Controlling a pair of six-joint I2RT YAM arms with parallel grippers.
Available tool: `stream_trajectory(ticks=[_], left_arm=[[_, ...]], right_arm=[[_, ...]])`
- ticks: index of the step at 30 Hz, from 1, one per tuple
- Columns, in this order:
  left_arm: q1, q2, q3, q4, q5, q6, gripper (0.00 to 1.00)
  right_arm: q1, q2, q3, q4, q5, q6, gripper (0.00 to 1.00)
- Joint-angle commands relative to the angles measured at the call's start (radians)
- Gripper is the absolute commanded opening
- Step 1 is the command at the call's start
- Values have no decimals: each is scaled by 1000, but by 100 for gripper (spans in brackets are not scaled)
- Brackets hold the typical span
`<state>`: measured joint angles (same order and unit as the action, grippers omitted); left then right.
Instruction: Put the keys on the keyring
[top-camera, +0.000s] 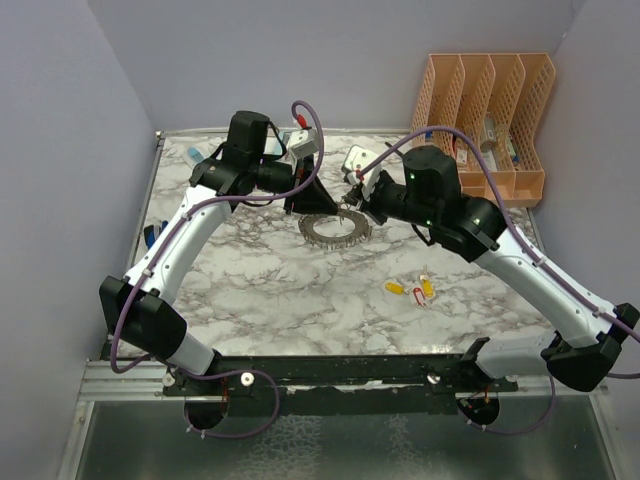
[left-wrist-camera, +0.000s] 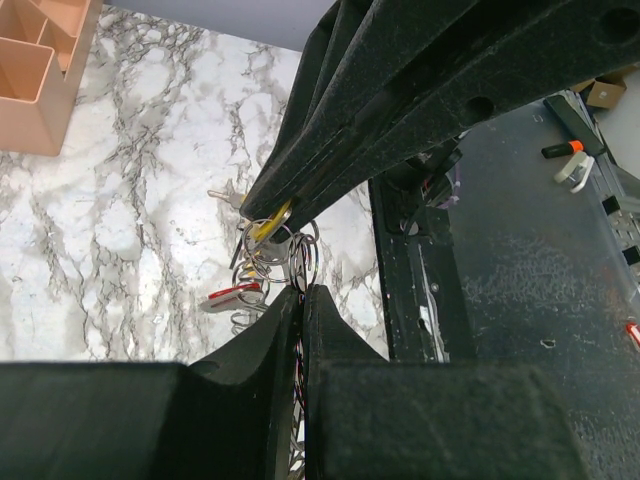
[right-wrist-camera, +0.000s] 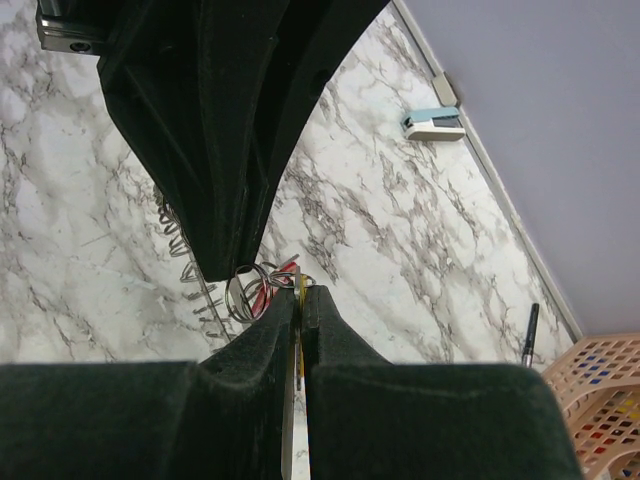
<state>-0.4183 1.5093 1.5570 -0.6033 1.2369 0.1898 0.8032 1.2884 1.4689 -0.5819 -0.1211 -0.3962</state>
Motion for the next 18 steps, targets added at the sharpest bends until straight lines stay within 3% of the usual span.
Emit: stream_trajectory(ticks=[1, 7, 9, 13, 17, 18], left_arm=[[-27, -16, 5, -30, 93, -8, 0], [-28, -13, 0, -20, 94, -15, 0], [-27, -13, 0, -18, 96, -17, 0], [-28, -12, -2, -17, 98, -17, 0], [-27, -11, 0, -18, 99, -16, 0], [-27, -12, 0, -17, 100, -16, 0]], right_arm=[[-23, 13, 10, 131, -23, -52, 4], [-24, 25, 15, 141, -38, -51, 15], [-24, 30, 18, 140, -40, -51, 28], [-24, 38, 24, 145, -35, -50, 44], [-24, 32, 23, 160, -12, -41, 69], [-24, 29, 22, 165, -7, -39, 71]])
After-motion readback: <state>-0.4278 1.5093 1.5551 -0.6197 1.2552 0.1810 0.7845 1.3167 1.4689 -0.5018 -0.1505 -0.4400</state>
